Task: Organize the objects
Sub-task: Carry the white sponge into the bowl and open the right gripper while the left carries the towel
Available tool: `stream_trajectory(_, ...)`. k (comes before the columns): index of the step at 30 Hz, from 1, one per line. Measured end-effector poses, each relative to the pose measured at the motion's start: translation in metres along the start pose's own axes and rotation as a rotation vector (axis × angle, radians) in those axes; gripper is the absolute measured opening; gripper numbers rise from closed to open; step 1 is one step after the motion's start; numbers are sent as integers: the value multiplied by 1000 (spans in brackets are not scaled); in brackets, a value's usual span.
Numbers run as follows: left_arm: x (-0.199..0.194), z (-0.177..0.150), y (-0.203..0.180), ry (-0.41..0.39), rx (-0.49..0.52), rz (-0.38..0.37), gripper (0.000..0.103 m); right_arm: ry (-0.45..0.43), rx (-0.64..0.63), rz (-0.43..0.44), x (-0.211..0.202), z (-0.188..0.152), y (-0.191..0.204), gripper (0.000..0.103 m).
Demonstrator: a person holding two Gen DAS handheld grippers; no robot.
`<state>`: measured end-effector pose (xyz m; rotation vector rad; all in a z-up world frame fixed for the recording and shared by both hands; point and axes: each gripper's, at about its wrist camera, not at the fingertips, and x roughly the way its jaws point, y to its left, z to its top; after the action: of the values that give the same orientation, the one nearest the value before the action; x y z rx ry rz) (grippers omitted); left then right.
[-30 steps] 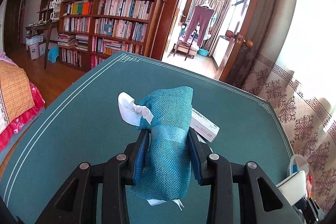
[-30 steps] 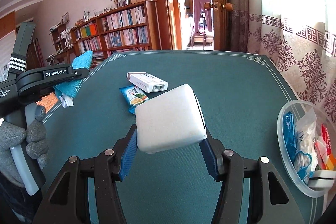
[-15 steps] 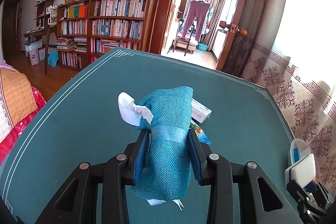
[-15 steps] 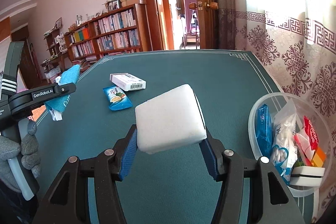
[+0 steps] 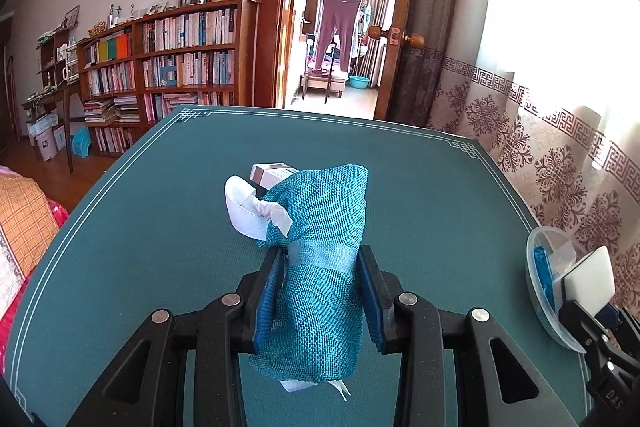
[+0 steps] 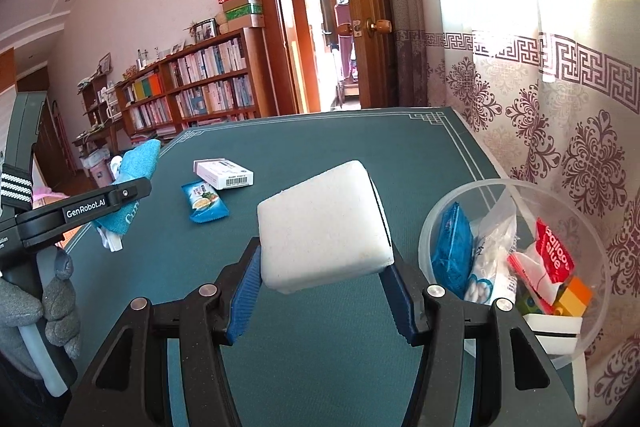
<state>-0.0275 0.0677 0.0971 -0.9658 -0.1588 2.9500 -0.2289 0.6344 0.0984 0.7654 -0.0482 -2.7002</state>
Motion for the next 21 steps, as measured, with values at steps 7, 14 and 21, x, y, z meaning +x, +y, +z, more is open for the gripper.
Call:
stream_trajectory(7,13,-5,-23,31,53,-48,39,-25,63,-62,-8,6,-34,58)
stream_trajectory(14,25,-7,-53,74,119,-121,39,-39,145,-146,-14,12,-78,58)
stream_trajectory(21,27,-3,-81,93,167,-203,39,-11,239,-251,-7,16,-127,58)
